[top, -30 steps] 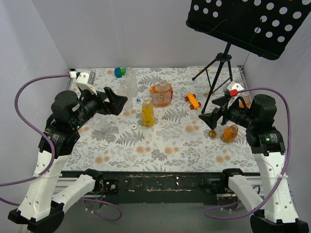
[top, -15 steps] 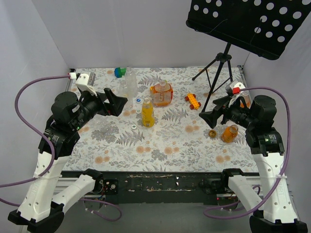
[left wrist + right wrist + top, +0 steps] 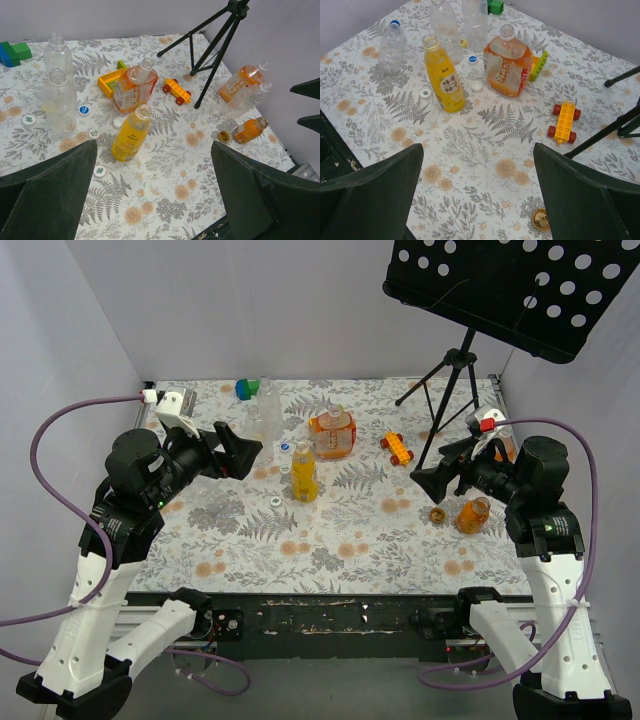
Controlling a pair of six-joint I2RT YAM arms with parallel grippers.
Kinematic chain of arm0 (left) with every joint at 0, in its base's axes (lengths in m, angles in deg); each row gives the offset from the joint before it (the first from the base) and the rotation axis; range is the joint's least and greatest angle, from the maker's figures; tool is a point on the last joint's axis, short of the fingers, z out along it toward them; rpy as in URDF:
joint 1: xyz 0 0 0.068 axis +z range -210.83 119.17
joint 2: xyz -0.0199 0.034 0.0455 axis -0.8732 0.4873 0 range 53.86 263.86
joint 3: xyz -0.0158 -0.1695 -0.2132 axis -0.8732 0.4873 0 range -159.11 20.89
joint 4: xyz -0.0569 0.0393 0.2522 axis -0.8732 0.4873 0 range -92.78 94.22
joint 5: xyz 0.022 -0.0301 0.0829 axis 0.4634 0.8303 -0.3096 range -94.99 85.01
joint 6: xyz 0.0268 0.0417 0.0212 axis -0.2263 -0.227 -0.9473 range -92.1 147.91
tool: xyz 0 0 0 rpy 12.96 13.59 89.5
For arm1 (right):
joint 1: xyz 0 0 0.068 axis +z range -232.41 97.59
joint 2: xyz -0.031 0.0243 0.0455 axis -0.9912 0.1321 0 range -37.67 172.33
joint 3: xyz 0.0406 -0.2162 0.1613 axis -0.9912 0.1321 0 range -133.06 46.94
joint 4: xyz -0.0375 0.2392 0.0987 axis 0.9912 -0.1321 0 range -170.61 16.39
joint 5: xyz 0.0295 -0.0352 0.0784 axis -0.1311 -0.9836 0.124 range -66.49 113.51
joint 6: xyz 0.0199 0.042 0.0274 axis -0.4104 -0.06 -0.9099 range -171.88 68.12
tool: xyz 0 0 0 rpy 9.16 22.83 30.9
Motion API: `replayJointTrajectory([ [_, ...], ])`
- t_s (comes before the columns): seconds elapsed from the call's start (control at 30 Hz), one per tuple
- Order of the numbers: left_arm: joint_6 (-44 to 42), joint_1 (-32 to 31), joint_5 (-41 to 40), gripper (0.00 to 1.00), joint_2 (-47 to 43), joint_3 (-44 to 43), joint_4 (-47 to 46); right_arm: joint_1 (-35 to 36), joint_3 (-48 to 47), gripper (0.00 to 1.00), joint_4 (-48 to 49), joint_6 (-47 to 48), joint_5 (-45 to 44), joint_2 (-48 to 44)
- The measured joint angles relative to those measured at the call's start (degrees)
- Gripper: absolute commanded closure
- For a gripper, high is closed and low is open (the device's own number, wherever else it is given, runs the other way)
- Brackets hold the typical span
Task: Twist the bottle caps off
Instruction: Reset both arms
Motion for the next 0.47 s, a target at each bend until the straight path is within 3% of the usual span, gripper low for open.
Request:
replayJointTrajectory([
  [0.47,0.0,0.0,0.0,0.02,0.0,0.0,0.2,-0.6,0.0,0.02,0.0,-1.5,-1.0,0.1],
])
